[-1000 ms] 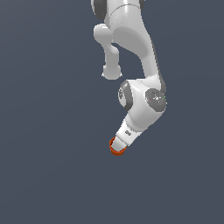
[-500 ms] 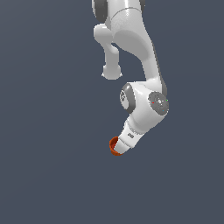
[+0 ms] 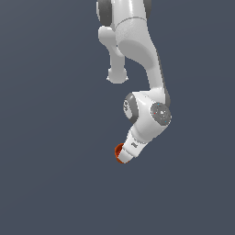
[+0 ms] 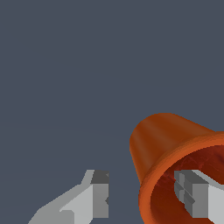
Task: Pick up the object and move it to a goal position.
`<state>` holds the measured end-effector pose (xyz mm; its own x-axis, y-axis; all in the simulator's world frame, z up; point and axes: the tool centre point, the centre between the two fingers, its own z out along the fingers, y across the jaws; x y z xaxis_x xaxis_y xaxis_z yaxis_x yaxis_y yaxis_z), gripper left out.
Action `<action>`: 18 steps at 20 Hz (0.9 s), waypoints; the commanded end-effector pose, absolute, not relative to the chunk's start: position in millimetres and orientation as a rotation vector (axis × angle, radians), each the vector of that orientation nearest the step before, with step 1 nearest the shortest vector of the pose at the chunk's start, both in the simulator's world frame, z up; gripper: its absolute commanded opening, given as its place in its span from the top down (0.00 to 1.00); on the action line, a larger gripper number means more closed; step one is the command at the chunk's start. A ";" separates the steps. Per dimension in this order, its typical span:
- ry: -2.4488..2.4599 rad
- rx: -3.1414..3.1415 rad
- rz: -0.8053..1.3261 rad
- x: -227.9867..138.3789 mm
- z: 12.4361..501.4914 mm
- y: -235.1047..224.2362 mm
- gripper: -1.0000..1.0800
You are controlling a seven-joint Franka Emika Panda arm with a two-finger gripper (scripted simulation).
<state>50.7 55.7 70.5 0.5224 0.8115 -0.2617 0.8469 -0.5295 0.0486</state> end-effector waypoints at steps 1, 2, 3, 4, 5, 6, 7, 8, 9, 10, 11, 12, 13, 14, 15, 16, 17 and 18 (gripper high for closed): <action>1.424 2.589 -0.308 50.9 69.0 55.3 1.00; 1.424 2.589 -0.308 50.9 69.0 55.3 1.00; 1.424 2.589 -0.308 50.9 69.0 55.3 1.00; 1.424 2.589 -0.308 50.9 69.0 55.3 1.00; 1.424 2.589 -0.308 50.9 69.0 55.3 1.00; 1.424 2.589 -0.308 50.9 69.0 55.3 1.00; 1.424 2.589 -0.308 50.9 69.0 55.3 1.00; 1.424 2.589 -0.308 50.9 69.0 55.3 1.00; 1.424 2.589 -0.308 50.9 69.0 55.3 1.00; 1.424 2.589 -0.308 50.9 69.0 55.3 1.00; 1.423 2.589 -0.309 50.8 69.0 54.8 1.00; 1.423 2.589 -0.309 50.7 69.1 54.7 1.00; 1.423 2.589 -0.309 50.4 69.5 54.5 1.00; 1.423 2.589 -0.309 49.9 70.2 54.1 1.00; 1.423 2.589 -0.309 49.1 71.1 53.6 1.00; 1.423 2.589 -0.309 48.2 72.4 52.9 1.00; 1.423 2.589 -0.309 47.0 73.9 52.0 1.00; 1.423 2.589 -0.309 45.6 75.7 51.0 1.00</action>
<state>46.5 52.3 72.1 0.5219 0.8115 -0.2628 0.8471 -0.5294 0.0475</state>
